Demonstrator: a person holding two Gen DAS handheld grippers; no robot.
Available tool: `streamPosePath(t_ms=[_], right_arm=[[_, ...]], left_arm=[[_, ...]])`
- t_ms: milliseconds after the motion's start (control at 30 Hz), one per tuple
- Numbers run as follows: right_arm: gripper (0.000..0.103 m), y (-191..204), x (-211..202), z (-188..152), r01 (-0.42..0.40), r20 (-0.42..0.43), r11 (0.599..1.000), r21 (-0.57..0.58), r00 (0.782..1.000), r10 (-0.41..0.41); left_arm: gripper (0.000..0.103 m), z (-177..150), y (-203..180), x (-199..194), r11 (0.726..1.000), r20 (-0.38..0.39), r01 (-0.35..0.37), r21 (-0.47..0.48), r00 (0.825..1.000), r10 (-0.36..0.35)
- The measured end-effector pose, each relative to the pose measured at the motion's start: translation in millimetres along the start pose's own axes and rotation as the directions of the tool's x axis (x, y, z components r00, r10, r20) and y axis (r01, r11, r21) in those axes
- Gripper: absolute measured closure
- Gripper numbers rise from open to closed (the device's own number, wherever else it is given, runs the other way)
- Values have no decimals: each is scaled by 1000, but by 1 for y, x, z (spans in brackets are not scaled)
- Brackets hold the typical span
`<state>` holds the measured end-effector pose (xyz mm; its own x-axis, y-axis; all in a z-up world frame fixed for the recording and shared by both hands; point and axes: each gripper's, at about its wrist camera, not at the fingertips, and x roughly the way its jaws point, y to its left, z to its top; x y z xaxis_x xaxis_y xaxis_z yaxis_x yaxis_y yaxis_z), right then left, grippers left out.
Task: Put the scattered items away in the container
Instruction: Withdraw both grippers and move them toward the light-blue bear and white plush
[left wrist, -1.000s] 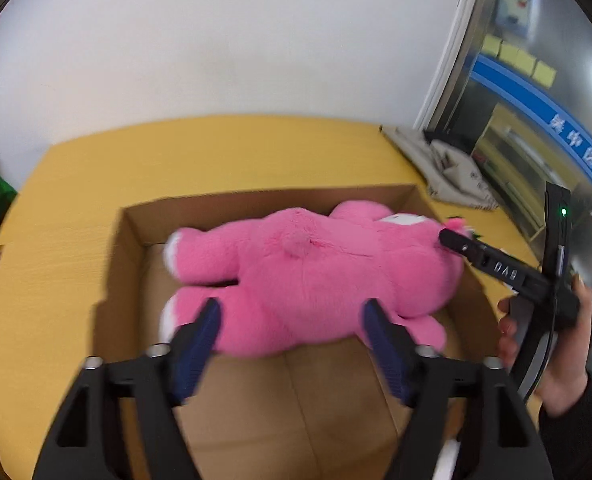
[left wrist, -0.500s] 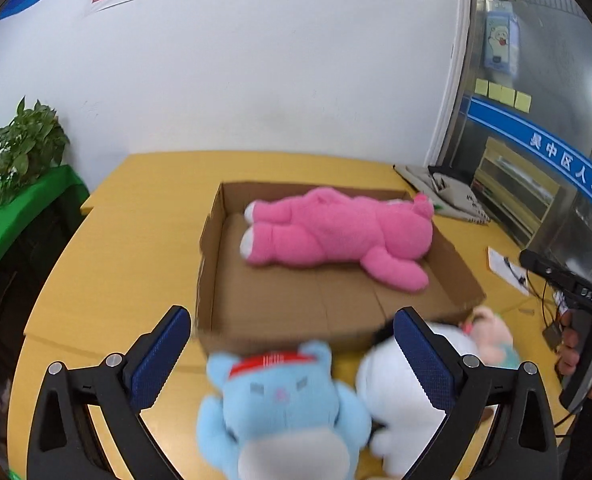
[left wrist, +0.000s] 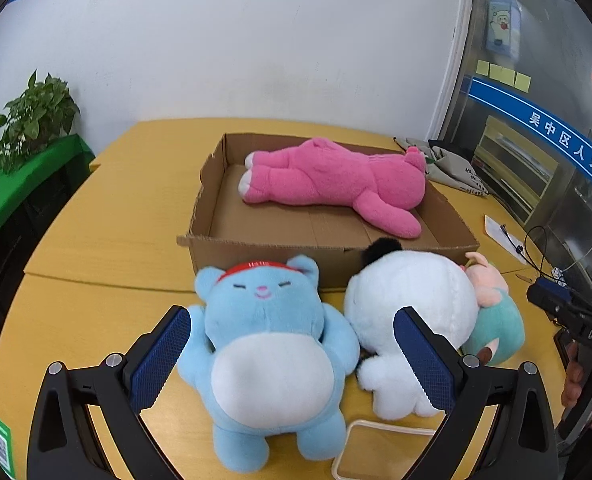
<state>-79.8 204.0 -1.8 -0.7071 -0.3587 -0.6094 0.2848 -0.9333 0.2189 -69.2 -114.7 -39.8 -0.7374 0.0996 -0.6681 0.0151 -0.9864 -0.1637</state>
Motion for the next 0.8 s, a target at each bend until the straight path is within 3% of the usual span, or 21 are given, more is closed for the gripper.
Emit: streamPosePath(t_ms=[467,800], right_arm=[[18,2,22,-27,-38,-78,999,10,996,39],[18,20,37,-37,-104,-125,995,-10,987,102]], left_arm=[[0,-14,-9,29,1000,-65,21,11,998,-20],[0,-25,11,39,1000,-101,16,-24,995,-18]])
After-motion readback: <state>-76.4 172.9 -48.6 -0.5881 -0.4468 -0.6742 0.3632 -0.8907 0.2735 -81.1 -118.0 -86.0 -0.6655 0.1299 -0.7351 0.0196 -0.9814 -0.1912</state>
